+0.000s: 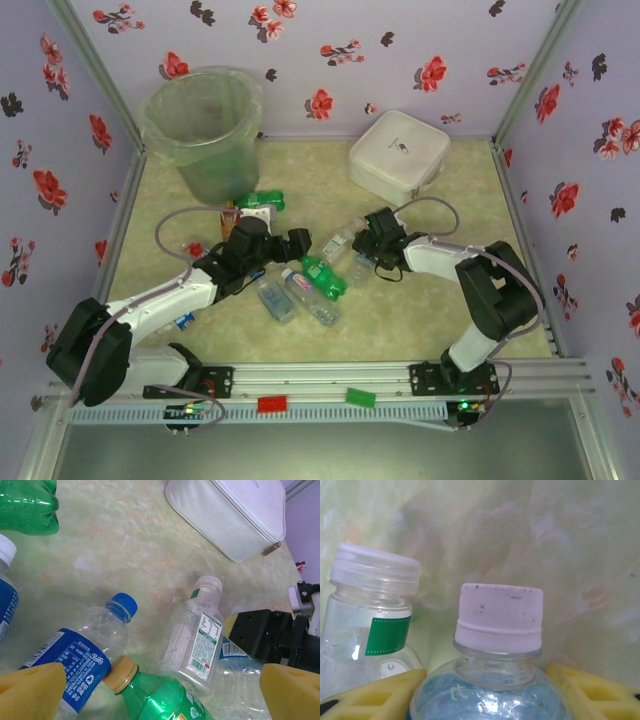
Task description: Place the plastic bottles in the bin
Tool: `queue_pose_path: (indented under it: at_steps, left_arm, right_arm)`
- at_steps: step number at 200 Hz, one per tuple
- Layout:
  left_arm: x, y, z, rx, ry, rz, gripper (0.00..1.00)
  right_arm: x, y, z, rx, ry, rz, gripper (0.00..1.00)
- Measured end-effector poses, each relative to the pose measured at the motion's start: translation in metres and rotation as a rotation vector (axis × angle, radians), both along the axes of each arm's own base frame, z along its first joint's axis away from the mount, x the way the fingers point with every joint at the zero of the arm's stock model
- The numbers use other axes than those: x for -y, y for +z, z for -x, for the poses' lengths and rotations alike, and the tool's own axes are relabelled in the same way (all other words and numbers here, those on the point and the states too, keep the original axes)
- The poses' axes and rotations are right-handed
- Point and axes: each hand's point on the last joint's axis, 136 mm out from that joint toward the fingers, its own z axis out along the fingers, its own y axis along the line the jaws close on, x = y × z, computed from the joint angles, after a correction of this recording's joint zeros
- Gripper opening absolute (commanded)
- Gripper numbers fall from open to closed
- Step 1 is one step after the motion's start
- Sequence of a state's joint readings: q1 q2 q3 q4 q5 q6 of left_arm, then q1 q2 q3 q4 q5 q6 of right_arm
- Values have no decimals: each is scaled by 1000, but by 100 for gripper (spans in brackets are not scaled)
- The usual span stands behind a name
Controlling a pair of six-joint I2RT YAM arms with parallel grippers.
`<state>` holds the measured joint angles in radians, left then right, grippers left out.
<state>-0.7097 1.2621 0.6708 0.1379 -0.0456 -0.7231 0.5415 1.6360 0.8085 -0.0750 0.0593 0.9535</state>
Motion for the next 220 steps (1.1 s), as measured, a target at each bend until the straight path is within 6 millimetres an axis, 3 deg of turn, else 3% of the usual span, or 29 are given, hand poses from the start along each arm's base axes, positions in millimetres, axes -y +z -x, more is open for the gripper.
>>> queue_pose_path:
  at_steps: [35, 68, 105, 161, 220]
  left_arm:
    - [2, 1, 1, 14, -23, -13, 100]
    - [17, 14, 2, 49, -115, 5, 100]
    - [53, 34, 13, 75, -298, 97, 100]
    - [104, 25, 42, 21, -518, 128, 100]
    - [115, 16, 45, -11, -557, 131, 93]
  right_arm:
    - [-3, 23, -3, 54, 20, -26, 51]
    - [-15, 77, -16, 176, 66, -87, 49]
    - [-39, 134, -29, 302, 140, -180, 48]
    - [-70, 147, -16, 335, 258, -218, 47]
    - [-74, 149, -14, 343, 275, -222, 46]
